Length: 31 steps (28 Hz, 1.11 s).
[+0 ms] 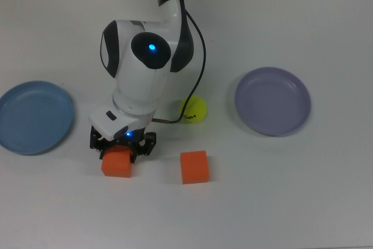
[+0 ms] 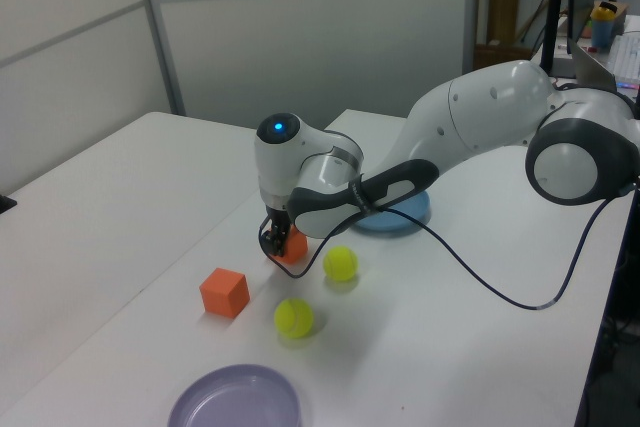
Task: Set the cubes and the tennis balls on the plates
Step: 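Grasp the orange cube nearest the blue plate, then carry the cube onto the blue plate and release it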
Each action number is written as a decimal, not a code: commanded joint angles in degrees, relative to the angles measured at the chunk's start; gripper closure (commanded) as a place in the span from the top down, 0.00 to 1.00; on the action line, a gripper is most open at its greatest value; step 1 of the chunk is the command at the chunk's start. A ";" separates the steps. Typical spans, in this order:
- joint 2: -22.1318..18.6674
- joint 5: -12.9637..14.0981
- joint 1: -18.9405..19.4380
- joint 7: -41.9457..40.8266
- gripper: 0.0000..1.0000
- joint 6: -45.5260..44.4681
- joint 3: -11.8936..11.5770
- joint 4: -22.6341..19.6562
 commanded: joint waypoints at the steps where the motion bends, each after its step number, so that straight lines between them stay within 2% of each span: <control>1: -1.02 -0.94 0.05 3.98 0.00 1.10 -0.08 -0.50; 5: -5.05 -0.24 -0.39 3.90 0.00 -1.61 -0.25 -0.93; 7: -6.90 0.37 -2.05 3.63 0.00 -8.26 -0.25 -0.93; 10: -8.58 1.08 -3.64 3.55 0.00 -13.22 -0.25 -0.85; 17: -8.32 1.08 -10.05 3.46 0.00 -15.08 -0.34 -1.98; 20: -7.97 0.99 -11.46 3.46 0.00 -15.08 -0.43 -2.17; 21: -7.96 0.91 -11.73 3.46 0.09 -15.08 -0.34 -2.17; 22: -7.88 0.82 -11.99 3.46 0.48 -14.99 -0.43 -2.43; 23: -7.88 0.82 -12.17 3.46 0.80 -14.99 -0.43 -2.43; 24: -7.88 0.73 -12.26 3.54 1.00 -14.90 -0.43 -2.43; 31: -8.23 1.34 -12.17 3.54 1.00 -14.90 -0.43 -1.81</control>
